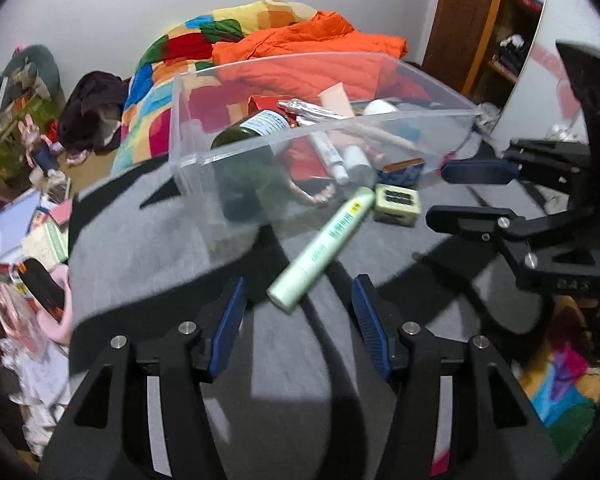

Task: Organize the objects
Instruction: 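Grasp the mint-green tube with the left gripper while the right gripper grasps the mahjong tile, then lower the green tube and mahjong tile into the box and open both grippers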

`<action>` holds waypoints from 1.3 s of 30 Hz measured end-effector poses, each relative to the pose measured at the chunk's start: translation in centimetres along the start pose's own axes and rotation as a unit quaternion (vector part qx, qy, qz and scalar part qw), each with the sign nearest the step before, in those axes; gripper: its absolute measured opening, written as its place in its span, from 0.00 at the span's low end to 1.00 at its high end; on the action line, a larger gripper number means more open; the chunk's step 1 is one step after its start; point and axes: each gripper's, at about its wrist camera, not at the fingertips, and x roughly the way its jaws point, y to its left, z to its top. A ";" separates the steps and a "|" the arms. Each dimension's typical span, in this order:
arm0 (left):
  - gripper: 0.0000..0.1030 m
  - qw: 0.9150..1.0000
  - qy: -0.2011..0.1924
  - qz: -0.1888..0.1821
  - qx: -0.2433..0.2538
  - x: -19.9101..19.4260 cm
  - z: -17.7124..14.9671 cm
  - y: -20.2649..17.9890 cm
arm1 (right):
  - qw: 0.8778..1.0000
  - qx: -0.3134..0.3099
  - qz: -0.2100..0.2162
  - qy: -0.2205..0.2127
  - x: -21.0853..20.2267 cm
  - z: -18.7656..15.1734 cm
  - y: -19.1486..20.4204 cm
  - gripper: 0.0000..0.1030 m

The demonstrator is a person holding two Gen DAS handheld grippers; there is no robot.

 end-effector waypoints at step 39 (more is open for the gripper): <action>0.14 0.997 -0.068 -0.018 -0.020 -4.0 -2.4 -4.5 | 0.995 0.077 0.015 -0.058 -5.4 -2.2 -2.2 0.22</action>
